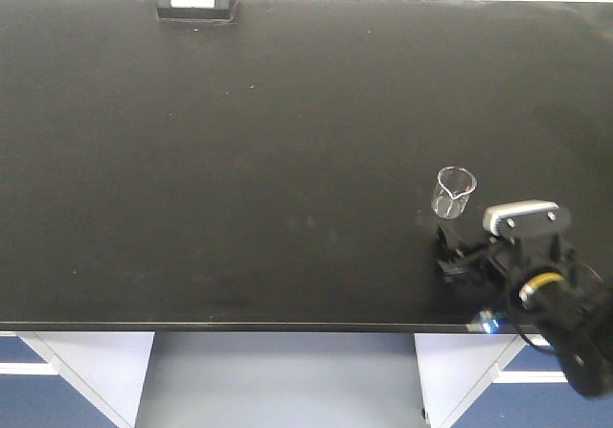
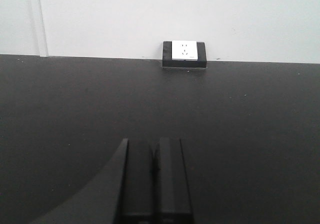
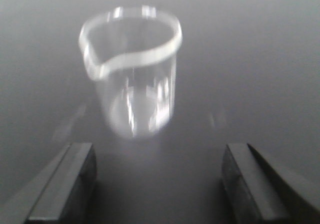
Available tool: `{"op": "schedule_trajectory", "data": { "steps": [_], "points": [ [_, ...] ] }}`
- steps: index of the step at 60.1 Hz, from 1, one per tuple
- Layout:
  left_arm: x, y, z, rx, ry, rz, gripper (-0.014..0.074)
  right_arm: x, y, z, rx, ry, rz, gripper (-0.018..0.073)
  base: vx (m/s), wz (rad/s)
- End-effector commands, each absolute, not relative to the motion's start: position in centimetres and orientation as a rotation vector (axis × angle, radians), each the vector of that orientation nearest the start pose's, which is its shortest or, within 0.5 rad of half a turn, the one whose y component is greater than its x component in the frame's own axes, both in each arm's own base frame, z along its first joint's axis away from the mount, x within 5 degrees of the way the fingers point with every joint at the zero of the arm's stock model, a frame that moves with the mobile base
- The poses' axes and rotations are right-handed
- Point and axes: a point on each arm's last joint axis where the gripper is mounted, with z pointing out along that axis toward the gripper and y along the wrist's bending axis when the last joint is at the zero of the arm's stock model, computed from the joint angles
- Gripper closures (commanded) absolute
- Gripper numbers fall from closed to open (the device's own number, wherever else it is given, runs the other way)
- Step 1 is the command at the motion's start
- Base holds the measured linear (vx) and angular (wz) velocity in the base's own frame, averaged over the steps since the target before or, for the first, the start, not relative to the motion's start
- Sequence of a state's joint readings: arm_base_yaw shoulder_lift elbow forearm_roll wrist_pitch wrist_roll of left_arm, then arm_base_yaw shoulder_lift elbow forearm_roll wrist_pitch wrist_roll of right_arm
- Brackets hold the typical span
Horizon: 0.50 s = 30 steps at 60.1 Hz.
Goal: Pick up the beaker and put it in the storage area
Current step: 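Open the right gripper and withdraw it from the beaker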
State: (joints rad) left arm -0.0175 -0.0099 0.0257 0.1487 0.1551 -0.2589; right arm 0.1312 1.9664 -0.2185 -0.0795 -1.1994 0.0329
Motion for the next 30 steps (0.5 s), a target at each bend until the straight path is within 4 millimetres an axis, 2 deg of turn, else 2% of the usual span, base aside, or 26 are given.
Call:
{"op": "schedule_trajectory", "data": {
  "steps": [1, 5, 11, 18, 24, 30],
  "points": [
    [5.6, 0.0, 19.2, -0.084, 1.572, -0.107, 0.0605, 21.3, 3.6, 10.3, -0.161, 1.853, 0.185, 0.0052, 0.00, 0.00],
    [5.6, 0.0, 19.2, -0.084, 1.572, -0.107, 0.0605, 20.4, 3.6, 11.0, -0.172, 1.840, 0.196, 0.0115, 0.00, 0.00],
    [5.6, 0.0, 19.2, -0.084, 1.572, -0.107, 0.0605, 18.9, 3.7, 12.3, -0.174, 1.807, 0.237, 0.0283, 0.00, 0.00],
    [5.6, 0.0, 19.2, -0.084, 1.572, -0.107, 0.0605, 17.8, 3.8, 14.0, -0.103, 1.804, 0.341, 0.0557, 0.00, 0.00],
    [5.6, 0.0, 19.2, -0.084, 1.572, -0.107, 0.0605, 17.4, 4.0, 15.0, -0.077, 1.835, 0.403, 0.0569, 0.00, 0.00],
    [5.6, 0.0, 19.2, -0.084, 1.572, -0.107, 0.0605, 17.4, 4.0, 15.0, -0.077, 1.835, 0.403, 0.0569, 0.00, 0.00]
  ]
}}
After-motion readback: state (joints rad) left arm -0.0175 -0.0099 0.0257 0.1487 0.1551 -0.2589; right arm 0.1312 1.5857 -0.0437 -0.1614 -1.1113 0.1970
